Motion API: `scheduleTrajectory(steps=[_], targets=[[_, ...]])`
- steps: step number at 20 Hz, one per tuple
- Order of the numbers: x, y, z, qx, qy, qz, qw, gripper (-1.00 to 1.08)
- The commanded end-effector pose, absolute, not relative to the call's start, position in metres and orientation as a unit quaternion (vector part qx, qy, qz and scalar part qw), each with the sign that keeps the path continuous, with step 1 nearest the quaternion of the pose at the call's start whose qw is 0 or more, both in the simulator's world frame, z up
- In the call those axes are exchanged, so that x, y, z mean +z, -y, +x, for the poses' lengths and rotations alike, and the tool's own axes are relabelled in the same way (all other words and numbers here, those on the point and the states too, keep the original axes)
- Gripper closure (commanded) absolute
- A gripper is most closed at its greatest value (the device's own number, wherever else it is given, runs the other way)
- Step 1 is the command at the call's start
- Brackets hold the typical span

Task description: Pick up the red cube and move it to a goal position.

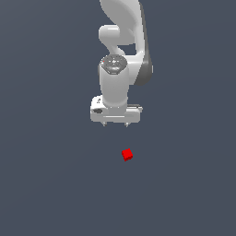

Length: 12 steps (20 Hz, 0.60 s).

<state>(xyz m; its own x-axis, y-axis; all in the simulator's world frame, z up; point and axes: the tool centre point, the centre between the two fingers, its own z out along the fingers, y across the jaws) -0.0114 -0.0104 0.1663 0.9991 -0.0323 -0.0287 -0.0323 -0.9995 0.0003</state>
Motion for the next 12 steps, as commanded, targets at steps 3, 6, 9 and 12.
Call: scheduleTrajectory(steps=[3, 6, 9, 12], targets=[[0.165, 0.01, -0.011, 0.014, -0.015, -1.0, 0.0, -0.92], [0.161, 0.009, -0.008, 0.014, -0.009, -1.0, 0.0, -0.92], [0.152, 0.007, -0.003, 0.013, 0.002, -1.0, 0.0, -0.92], [0.14, 0.003, 0.004, 0.012, 0.018, -1.0, 0.001, -0.92]])
